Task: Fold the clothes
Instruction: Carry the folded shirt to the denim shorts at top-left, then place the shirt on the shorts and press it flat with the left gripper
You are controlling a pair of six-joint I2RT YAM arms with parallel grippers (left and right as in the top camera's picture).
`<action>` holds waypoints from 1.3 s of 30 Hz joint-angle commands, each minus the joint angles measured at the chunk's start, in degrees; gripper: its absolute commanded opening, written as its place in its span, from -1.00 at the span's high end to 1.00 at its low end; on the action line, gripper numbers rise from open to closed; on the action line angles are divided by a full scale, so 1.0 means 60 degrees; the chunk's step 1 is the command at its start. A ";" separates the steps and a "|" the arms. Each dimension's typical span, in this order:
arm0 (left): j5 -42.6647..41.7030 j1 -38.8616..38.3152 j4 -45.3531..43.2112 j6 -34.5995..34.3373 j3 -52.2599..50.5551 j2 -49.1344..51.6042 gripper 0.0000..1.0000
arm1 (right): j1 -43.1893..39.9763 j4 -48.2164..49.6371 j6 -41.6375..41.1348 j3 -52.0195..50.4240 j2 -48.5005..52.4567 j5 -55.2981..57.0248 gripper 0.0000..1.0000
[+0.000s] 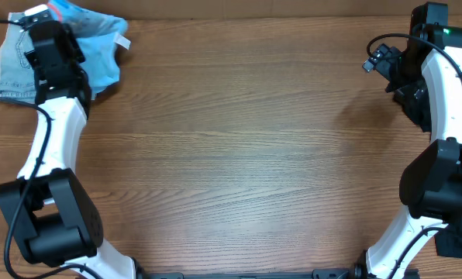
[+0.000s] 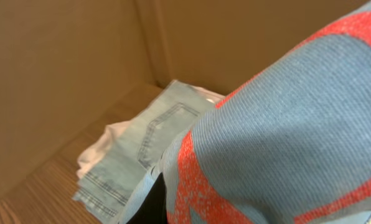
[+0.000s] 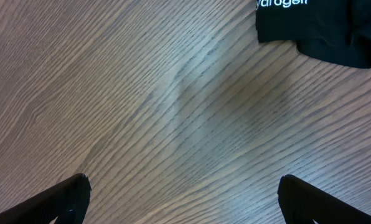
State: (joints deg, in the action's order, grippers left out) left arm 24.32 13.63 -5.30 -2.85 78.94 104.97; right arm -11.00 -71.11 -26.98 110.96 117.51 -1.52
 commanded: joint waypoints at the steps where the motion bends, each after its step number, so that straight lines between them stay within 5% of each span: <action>1: 0.0295 0.0335 -0.0404 0.0022 0.0339 0.0495 0.87 | -0.0036 0.0051 0.0036 0.0146 -0.0299 -0.0015 -1.00; 14: 0.0532 0.1574 -0.2091 0.0189 0.0339 0.2342 0.67 | -0.0036 0.0051 0.0036 0.0146 -0.0299 -0.0015 -1.00; 16: 0.0525 0.1789 -0.2401 0.0288 0.0339 0.2623 -0.65 | -0.0036 0.0051 0.0036 0.0146 -0.0299 -0.0015 -1.00; 17: 0.0528 0.1869 -0.2437 0.0382 0.0339 0.2696 -0.99 | -0.0036 0.0051 0.0036 0.0146 -0.0299 -0.0011 -1.00; 25: 0.1574 0.1960 -0.3330 0.2390 0.0776 0.2594 -0.99 | -0.0036 0.0055 0.0036 0.0146 -0.0299 -0.0015 -1.00; 29: 0.1938 0.1792 -0.3027 0.2284 0.1089 0.2470 -1.00 | -0.0036 0.0051 0.0036 0.0146 -0.0295 -0.0015 -1.00; 31: 0.1800 0.1654 -0.2776 0.2142 0.1122 0.2466 -0.88 | -0.0036 0.0055 0.0036 0.0146 -0.0299 -0.0015 -1.00; 32: 0.1410 0.1570 -0.2455 0.2149 0.1122 0.2466 -0.59 | -0.0036 0.0051 0.0036 0.0146 -0.0299 -0.0015 -1.00; 35: -0.0229 0.1366 -0.1410 0.1734 0.1122 0.2466 0.73 | -0.0036 0.0055 0.0036 0.0146 -0.0299 -0.0015 -1.00; 36: -0.0798 0.1333 -0.1107 0.1392 0.1122 0.2470 0.92 | -0.0036 0.0055 0.0036 0.0146 -0.0299 -0.0015 -1.00; 39: -0.2932 0.1253 -0.0652 0.0091 0.1122 0.2470 0.92 | -0.0036 0.0055 0.0036 0.0146 -0.0299 -0.0015 -1.00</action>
State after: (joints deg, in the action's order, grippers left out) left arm 22.72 21.89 -10.11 6.15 84.79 120.97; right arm -11.00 -71.11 -26.94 110.96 117.51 -1.52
